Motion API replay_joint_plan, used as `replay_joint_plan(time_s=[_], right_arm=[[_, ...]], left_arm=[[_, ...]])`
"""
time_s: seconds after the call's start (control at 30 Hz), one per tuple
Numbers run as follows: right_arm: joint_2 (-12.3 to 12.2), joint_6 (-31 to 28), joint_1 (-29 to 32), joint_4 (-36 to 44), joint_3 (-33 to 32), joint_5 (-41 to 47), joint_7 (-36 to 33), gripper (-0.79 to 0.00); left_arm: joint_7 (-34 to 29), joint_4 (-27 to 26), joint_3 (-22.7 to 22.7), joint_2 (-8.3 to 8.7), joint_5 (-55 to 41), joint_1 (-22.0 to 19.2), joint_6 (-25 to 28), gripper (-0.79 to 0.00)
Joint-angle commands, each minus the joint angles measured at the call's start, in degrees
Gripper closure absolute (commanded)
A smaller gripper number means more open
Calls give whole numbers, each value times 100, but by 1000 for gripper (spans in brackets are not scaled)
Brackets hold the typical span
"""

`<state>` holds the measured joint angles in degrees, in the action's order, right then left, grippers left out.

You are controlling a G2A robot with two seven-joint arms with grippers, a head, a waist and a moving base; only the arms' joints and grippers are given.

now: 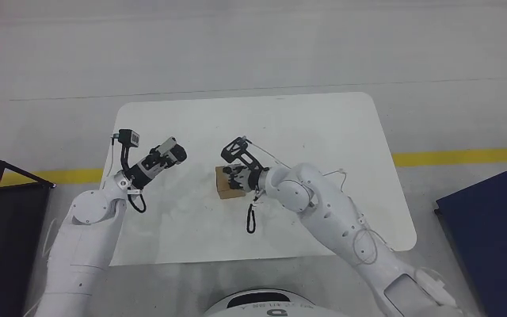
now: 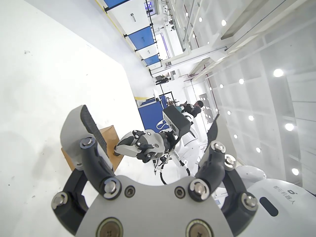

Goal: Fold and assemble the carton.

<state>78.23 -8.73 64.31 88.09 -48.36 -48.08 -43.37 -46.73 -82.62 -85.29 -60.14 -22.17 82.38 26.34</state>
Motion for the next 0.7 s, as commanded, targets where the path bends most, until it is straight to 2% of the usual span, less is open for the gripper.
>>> replay_joint_plan(time_s=[0.0,0.33,0.53,0.67], right_arm=[[-16,59,60,130,-48,-37,38,0],[12,234,59,136,98,-104,-28,0],[-135,383,530,661,-445,-194,175,0],[-241,472,916,546,-834,-135,70,0]], left_arm=[[0,0,0,0,0,0,0,-785],[0,0,0,0,0,0,0,-785],[0,0,0,0,0,0,0,-785],[0,0,0,0,0,0,0,-785]])
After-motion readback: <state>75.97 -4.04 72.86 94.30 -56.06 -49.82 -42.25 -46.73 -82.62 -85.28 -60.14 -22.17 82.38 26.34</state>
